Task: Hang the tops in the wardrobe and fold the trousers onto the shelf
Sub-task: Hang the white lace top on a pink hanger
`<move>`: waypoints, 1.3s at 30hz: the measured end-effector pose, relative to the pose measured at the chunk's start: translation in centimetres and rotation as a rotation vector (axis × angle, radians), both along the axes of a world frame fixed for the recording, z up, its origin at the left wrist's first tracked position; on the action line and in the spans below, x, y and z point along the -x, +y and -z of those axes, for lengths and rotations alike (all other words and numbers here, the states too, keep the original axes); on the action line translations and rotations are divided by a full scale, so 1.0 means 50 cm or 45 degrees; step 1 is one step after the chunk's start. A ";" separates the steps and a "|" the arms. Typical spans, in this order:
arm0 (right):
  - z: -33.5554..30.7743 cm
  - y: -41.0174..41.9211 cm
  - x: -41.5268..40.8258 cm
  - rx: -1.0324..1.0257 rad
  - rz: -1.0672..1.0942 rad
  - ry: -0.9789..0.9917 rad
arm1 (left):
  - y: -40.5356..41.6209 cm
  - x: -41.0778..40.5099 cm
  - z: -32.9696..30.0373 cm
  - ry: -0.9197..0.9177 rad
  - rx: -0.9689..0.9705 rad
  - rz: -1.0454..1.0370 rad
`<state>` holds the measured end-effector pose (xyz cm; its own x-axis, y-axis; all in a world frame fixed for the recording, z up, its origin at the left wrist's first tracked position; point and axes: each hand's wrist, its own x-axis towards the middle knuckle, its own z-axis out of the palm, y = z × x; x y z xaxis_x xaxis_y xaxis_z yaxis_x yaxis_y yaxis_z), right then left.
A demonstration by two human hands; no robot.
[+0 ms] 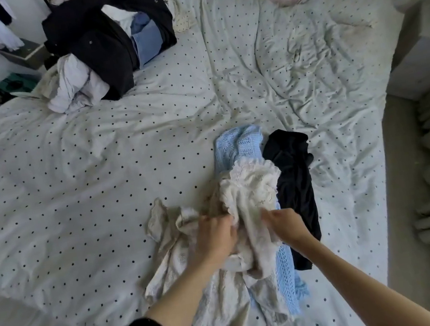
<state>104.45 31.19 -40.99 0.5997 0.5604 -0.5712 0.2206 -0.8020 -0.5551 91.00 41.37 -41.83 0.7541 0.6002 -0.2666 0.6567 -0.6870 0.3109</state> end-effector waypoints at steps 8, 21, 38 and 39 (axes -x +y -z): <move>-0.061 0.033 0.001 0.108 0.025 0.140 | -0.079 0.046 -0.042 -0.051 0.138 0.677; -0.010 -0.139 -0.024 0.138 0.879 0.026 | 0.017 0.023 -0.059 -0.290 0.126 0.304; -0.035 0.037 -0.089 -0.033 0.267 -0.478 | 0.159 -0.111 0.018 -0.454 0.036 -0.275; -0.055 0.047 -0.097 -0.082 0.242 -0.499 | 0.176 -0.094 0.002 -0.517 0.054 -0.339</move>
